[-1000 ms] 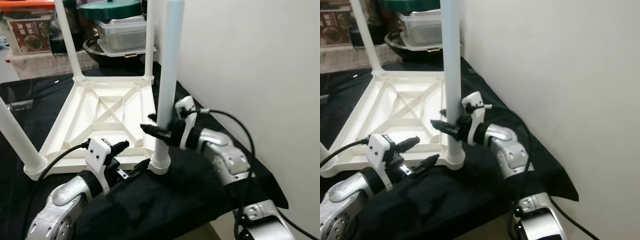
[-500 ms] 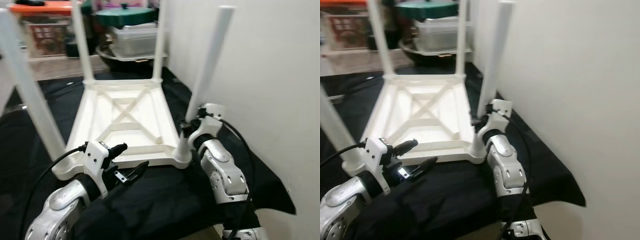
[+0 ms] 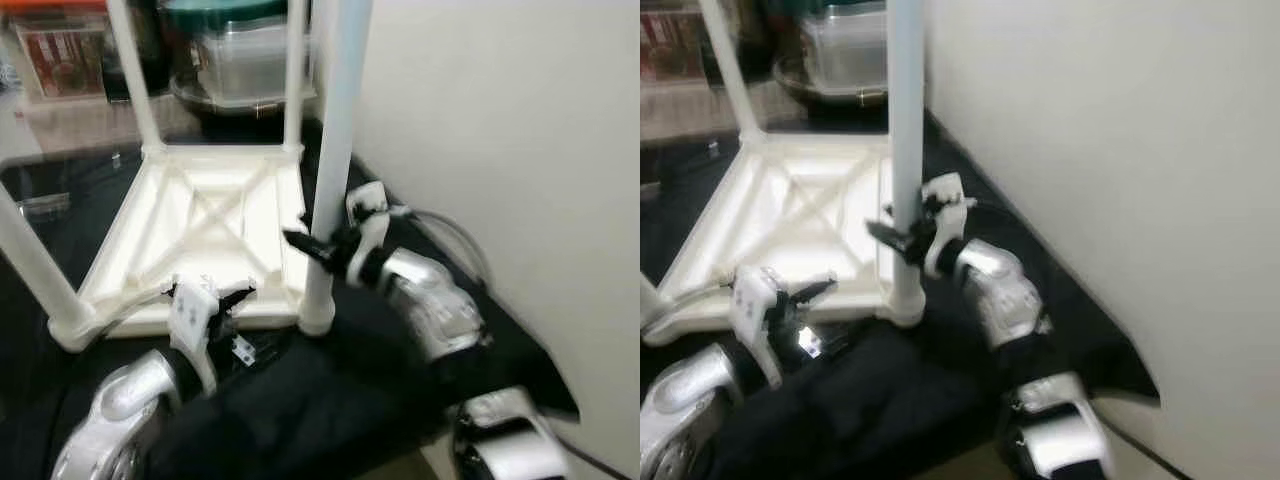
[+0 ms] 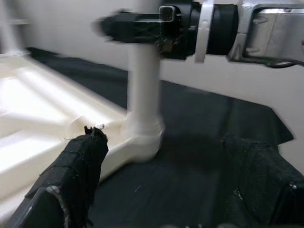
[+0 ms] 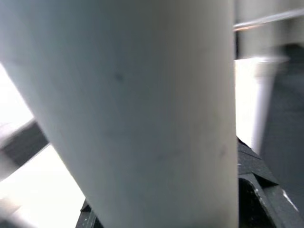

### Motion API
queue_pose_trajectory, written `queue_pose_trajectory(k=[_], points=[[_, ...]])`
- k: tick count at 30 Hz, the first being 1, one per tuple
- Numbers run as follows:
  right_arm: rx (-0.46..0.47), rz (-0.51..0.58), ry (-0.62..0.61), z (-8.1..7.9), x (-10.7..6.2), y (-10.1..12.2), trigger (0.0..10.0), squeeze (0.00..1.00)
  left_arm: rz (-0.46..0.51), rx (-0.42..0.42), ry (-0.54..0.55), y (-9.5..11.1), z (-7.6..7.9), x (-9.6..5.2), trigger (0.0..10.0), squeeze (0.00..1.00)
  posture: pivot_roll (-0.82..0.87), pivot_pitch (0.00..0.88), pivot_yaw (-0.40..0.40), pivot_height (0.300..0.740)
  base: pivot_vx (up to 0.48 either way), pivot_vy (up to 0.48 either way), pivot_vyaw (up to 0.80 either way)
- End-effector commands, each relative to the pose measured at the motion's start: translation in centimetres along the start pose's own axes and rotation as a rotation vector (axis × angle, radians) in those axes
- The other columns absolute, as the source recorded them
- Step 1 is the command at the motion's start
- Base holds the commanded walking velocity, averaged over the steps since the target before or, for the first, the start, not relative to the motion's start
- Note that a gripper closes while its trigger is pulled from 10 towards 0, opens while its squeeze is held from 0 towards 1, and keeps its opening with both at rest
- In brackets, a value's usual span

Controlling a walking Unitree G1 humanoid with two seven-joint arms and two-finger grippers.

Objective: Building children table

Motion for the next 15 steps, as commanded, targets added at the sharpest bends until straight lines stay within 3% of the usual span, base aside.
queue_pose_trajectory(k=[1, 2, 3, 4, 5, 6, 7, 9, 10, 11, 12, 13, 14, 15], points=[[0.048, -0.244, -0.251, 3.4, -1.2, -6.4, 0.0, 0.00, -0.006, 0.003, 0.013, -0.2, -0.2, -0.2, 10.0, 0.00, 0.06, 0.000, -0.087, 0.740, 0.000, 0.000, 0.00], [0.058, -0.245, -0.486, 6.3, -3.1, -6.9, 0.0, 0.00, -0.009, 0.003, 0.011, -0.2, -0.2, -0.3, 10.0, 0.00, 0.06, 0.000, -0.076, 0.740, 0.000, 0.000, 0.00], [0.058, -0.245, -0.486, 6.3, -3.1, -6.9, 0.0, 0.00, -0.009, 0.003, 0.011, -0.2, -0.2, -0.3, 10.0, 0.00, 0.06, 0.000, -0.076, 0.740, 0.000, 0.000, 0.00], [0.062, -0.227, -0.616, 7.8, -4.9, -6.9, 0.0, 0.00, -0.012, 0.005, 0.006, -0.2, -0.2, -0.3, 10.0, 0.00, 0.06, 0.000, -0.076, 0.740, 0.000, 0.000, 0.00], [0.062, -0.227, -0.616, 7.8, -4.9, -6.9, 0.0, 0.00, -0.012, 0.005, 0.006, -0.2, -0.2, -0.3, 10.0, 0.00, 0.06, 0.000, -0.076, 0.740, 0.000, 0.000, 0.00], [0.071, -0.225, -0.669, 8.1, -6.3, -7.0, 0.0, 0.00, -0.016, 0.007, 0.002, -0.2, -0.2, -0.3, 10.0, 0.00, 0.05, 0.000, -0.058, 0.740, 0.000, 0.000, 0.00], [0.088, -0.231, -0.605, 6.7, -6.4, -7.0, 10.0, 0.00, -0.019, 0.009, -0.002, -0.2, -0.3, -0.2, 10.0, 0.00, 0.03, 0.000, -0.046, 0.740, 0.000, 0.000, 0.00], [0.088, -0.231, -0.605, 6.7, -6.4, -7.0, 10.0, 0.00, -0.019, 0.009, -0.002, -0.2, -0.3, -0.2, 10.0, 0.00, 0.03, 0.000, -0.046, 0.740, 0.000, 0.000, 0.00], [0.118, -0.193, -0.464, 4.6, -5.7, -6.2, 10.0, 0.00, -0.018, 0.010, -0.009, -0.2, -0.3, 0.0, 10.0, 0.00, 0.03, 0.000, -0.045, 0.740, 0.000, 0.000, 0.00], [0.118, -0.193, -0.464, 4.6, -5.7, -6.2, 10.0, 0.00, -0.018, 0.010, -0.009, -0.2, -0.3, 0.0, 10.0, 0.00, 0.03, 0.000, -0.045, 0.740, 0.000, 0.000, 0.00], [0.155, -0.082, -0.240, 1.9, -4.5, -3.7, 10.0, 1.00, -0.017, 0.010, -0.017, -0.1, -0.2, 0.1, 10.0, 0.00, 0.03, 0.000, -0.043, 0.740, 0.000, 0.000, 0.00], [0.193, -0.017, 0.012, -1.1, -3.4, -1.7, 10.0, 1.00, -0.016, 0.009, -0.022, -0.1, -0.1, 0.2, 10.0, 0.00, 0.03, 0.000, -0.047, 0.740, 0.000, 0.000, 0.00], [0.214, 0.022, 0.166, -2.7, -3.0, -0.4, 10.0, 1.00, -0.015, 0.009, -0.025, -0.1, -0.1, 0.3, 10.0, 0.00, 0.03, 0.000, -0.047, 0.740, 0.000, 0.000, 0.00], [0.214, 0.022, 0.166, -2.7, -3.0, -0.4, 10.0, 1.00, -0.015, 0.009, -0.025, -0.1, -0.1, 0.3, 10.0, 0.00, 0.03, 0.000, -0.047, 0.740, 0.000, 0.000, 0.00]])
Point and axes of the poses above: a point about 5 cm out from each wrist's last joint towards the gripper, its own x axis pointing out of the wrist towards the gripper, its own y axis along the axis of the wrist's last joint, z = x × y, the point moved 6 cm from there along x, pointing out of the wrist towards the gripper, and after that the axes turned 3 degrees about -x, right-handed, at the moved point
